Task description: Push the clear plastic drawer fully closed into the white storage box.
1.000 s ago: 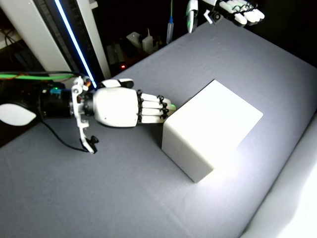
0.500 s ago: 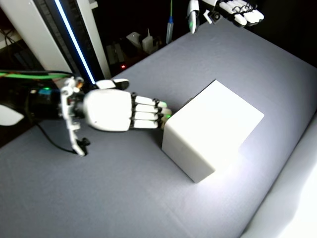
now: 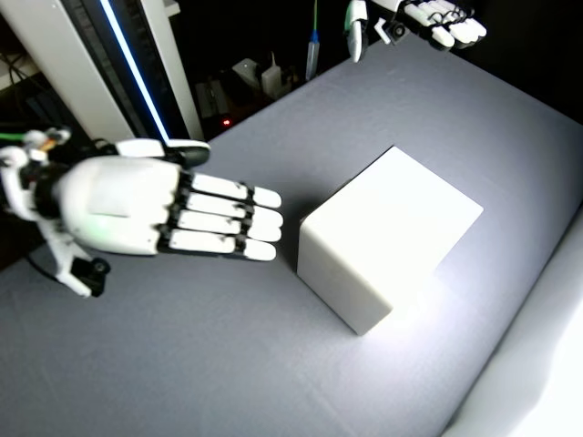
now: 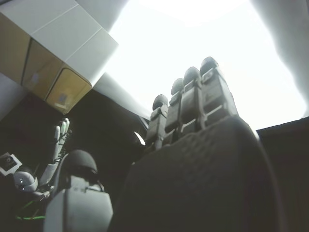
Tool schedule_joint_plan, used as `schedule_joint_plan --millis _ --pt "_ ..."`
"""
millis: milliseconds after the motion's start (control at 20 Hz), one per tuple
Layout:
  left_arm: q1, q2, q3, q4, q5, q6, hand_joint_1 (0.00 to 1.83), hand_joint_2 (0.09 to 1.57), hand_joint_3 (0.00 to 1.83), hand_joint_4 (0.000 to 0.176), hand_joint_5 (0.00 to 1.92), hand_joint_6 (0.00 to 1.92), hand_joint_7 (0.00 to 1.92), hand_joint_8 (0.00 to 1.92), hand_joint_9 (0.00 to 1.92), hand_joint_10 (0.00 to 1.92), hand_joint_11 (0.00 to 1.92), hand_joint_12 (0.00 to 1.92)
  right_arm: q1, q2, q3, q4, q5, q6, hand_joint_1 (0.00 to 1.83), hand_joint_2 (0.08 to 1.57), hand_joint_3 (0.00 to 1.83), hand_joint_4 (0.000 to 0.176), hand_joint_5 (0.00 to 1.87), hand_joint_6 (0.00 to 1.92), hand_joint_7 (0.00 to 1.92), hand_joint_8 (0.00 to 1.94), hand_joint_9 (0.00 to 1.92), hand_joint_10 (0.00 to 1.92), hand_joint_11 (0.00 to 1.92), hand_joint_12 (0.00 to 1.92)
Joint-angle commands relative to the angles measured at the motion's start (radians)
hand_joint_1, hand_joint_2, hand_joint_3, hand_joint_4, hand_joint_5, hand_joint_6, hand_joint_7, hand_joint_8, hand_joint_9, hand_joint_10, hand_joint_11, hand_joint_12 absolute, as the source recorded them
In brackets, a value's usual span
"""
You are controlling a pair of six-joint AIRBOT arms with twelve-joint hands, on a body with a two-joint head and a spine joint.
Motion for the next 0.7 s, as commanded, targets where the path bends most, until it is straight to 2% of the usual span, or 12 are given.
schedule_joint_plan --millis 0,50,100,200,250,300,350,400,450,550,600,650 --pt "0.002 0.001 0.002 0.005 -0.123 -0.003 0.00 1.12 0.02 0.095 0.00 0.00 0.00 0.00 0.00 0.00 0.00 0.00 0.000 0.012 -0.003 0.035 0.147 0.005 0.00 1.05 0.00 0.042 0.19 0.00 0.10 0.00 0.02 0.00 0.05 0.04" --pt "0.005 0.001 0.001 0.002 -0.123 -0.004 0.00 1.12 0.02 0.098 0.00 0.00 0.00 0.00 0.00 0.00 0.00 0.00 -0.013 0.027 -0.006 0.057 0.177 0.004 0.00 1.05 0.00 0.015 0.18 0.00 0.11 0.00 0.02 0.00 0.04 0.05" --pt "0.006 0.001 0.001 0.002 -0.123 -0.005 0.00 1.11 0.01 0.104 0.00 0.00 0.00 0.00 0.00 0.00 0.00 0.00 -0.025 0.042 -0.010 0.073 0.201 0.003 0.00 1.04 0.00 0.000 0.18 0.00 0.12 0.01 0.04 0.01 0.04 0.05" --pt "0.008 0.001 0.001 0.000 -0.123 -0.006 0.00 1.11 0.01 0.107 0.00 0.00 0.00 0.00 0.00 0.00 0.00 0.00 -0.063 0.086 -0.033 0.128 0.270 -0.022 0.00 1.03 0.00 0.000 0.13 0.00 0.09 0.00 0.01 0.00 0.01 0.01" --pt "0.009 0.002 0.001 -0.002 -0.123 -0.009 0.00 1.10 0.01 0.124 0.00 0.00 0.00 0.00 0.00 0.00 0.00 0.00 -0.084 0.109 -0.052 0.163 0.309 -0.053 0.00 1.06 0.00 0.005 0.11 0.00 0.06 0.00 0.00 0.00 0.00 0.00" --pt "0.013 0.002 0.001 -0.008 -0.123 -0.013 0.00 1.09 0.00 0.119 0.00 0.00 0.00 0.00 0.00 0.00 0.00 0.00 -0.125 0.139 -0.074 0.214 0.375 -0.086 0.00 1.04 0.00 0.020 0.06 0.00 0.01 0.00 0.00 0.00 0.00 0.00" --pt "0.013 0.003 0.002 -0.010 -0.123 -0.014 0.00 1.09 0.00 0.105 0.00 0.00 0.00 0.00 0.00 0.00 0.00 0.00 -0.160 0.154 -0.085 0.252 0.433 -0.090 0.00 1.05 0.00 0.000 0.04 0.00 0.00 0.00 0.00 0.00 0.00 0.00" --pt "0.013 0.006 0.003 -0.011 -0.123 -0.014 0.00 1.09 0.00 0.099 0.00 0.00 0.00 0.00 0.00 0.00 0.00 0.00 -0.215 0.173 -0.097 0.299 0.517 -0.090 0.00 1.03 0.00 0.015 0.04 0.00 0.00 0.00 0.00 0.00 0.00 0.00" --pt "0.013 0.010 0.001 -0.010 -0.123 -0.014 0.00 1.10 0.01 0.094 0.00 0.00 0.00 0.00 0.00 0.00 0.00 0.00 -0.285 0.194 -0.113 0.364 0.619 -0.090 0.00 1.04 0.00 0.020 0.02 0.00 0.00 0.00 0.00 0.00 0.00 0.00" --pt "0.012 0.019 -0.003 -0.010 -0.123 -0.017 0.02 1.07 0.00 0.093 0.00 0.00 0.00 0.00 0.00 0.00 0.00 0.00 -0.422 0.228 -0.146 0.471 0.803 -0.089 0.00 1.06 0.01 0.048 0.02 0.00 0.00 0.00 0.00 0.00 0.00 0.00" --pt "0.006 0.025 -0.006 -0.010 -0.123 -0.013 0.06 1.05 0.00 0.092 0.00 0.00 0.00 0.00 0.00 0.00 0.00 0.00 -0.523 0.252 -0.176 0.563 0.904 -0.082 0.00 1.10 0.02 0.049 0.04 0.01 0.03 0.01 0.02 0.01 0.02 0.01" --pt "-0.001 0.026 -0.006 -0.008 -0.123 -0.013 0.09 1.04 0.00 0.102 0.00 0.00 0.00 0.00 0.00 0.00 0.00 0.00 -0.553 0.265 -0.185 0.589 0.904 -0.074 0.00 1.11 0.02 0.057 0.04 0.01 0.04 0.01 0.04 0.01 0.05 0.02"
